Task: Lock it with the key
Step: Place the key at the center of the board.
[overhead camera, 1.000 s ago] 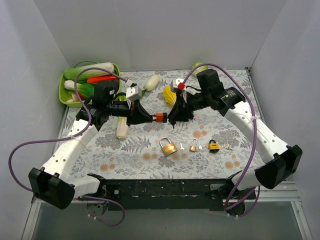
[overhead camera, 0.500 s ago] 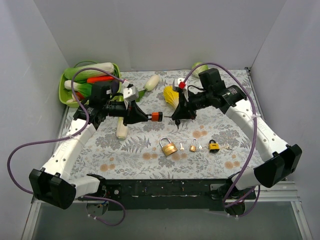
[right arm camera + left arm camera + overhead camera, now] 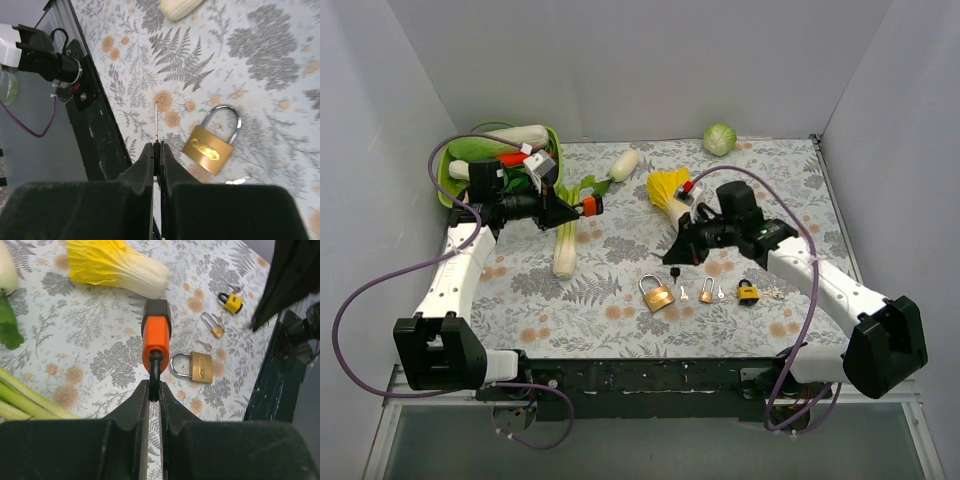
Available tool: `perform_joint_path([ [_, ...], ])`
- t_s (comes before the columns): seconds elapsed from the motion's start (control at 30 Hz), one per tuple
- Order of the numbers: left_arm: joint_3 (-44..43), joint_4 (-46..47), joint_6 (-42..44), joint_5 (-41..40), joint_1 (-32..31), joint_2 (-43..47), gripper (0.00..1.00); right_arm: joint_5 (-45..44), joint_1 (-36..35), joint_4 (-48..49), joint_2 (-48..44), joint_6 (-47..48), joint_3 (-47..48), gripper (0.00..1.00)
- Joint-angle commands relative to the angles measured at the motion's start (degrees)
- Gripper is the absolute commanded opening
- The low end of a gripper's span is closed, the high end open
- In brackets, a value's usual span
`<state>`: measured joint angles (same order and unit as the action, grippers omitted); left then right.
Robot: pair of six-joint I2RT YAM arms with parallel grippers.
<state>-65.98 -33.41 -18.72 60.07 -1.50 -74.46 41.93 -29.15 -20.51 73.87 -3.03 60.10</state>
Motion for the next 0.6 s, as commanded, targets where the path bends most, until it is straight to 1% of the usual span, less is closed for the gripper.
perform_joint_path([
  [0.0,0.93,10.11,-13.43,-0.22,3.69,1.24,0.00,-6.60,-9.76,19.98,0.91,-16.21,-5.25,0.01],
  [0.07,2.69,12.57,-15.63,-0.74,4.40,1.85,0.00,-5.64,-12.41,23.05,3.38,-16.40,-5.43,0.01],
  [0.1,3.30,13.27,-16.43,-1.36,4.40,2.21,0.00,-5.46,-14.95,24.71,5.83,-16.83,-5.25,0.01],
  [0.23,5.76,15.65,-20.12,-2.50,4.92,4.57,0.00,-6.86,-19.71,30.69,11.91,-20.42,-4.99,0.01],
  [0.3,7.17,16.27,-20.74,-2.86,5.01,5.63,0.00,-8.09,-21.64,34.73,13.58,-21.75,-7.00,0.01],
  [0.33,7.79,16.70,-21.09,-3.12,5.10,6.16,0.00,-9.49,-22.18,36.75,14.19,-22.63,-7.27,0.01],
  [0.43,9.72,17.41,-22.15,-3.56,5.19,8.18,0.00,-9.59,-23.67,40.10,17.09,-24.92,-7.89,0.01],
  [0.57,11.30,17.15,-22.59,-4.08,5.19,10.29,0.00,-9.94,-24.20,41.43,20.43,-28.16,-7.71,0.01],
])
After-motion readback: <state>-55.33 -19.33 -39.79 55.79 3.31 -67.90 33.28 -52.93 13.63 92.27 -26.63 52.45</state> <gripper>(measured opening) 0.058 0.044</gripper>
